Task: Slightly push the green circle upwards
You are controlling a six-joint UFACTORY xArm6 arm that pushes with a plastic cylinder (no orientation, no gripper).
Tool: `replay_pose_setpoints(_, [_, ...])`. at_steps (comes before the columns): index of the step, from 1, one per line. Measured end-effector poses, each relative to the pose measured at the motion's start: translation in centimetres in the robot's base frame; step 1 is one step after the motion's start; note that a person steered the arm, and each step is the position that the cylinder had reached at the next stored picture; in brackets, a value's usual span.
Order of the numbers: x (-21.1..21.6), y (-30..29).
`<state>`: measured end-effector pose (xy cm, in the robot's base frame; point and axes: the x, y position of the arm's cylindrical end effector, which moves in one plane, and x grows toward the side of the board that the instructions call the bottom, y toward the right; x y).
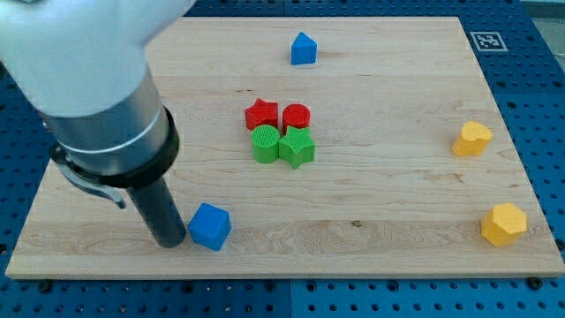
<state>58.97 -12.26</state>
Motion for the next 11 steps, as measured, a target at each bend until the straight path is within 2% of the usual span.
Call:
replay_pose_setpoints(2, [0.0,4.6])
replay_pose_setpoints(3, [-1.1,2.5])
replay_pose_setpoints(4, [-4.1,-2.0])
replay_pose_setpoints(5, [-5.2,-3.4])
replay_pose_setpoints(7, [-5.1,4.9])
replay_pose_setpoints(8, [-5.2,7.3])
replay_pose_setpoints(10, [-9.4,7.3])
replay_pose_setpoints(11, [-9.7,8.4])
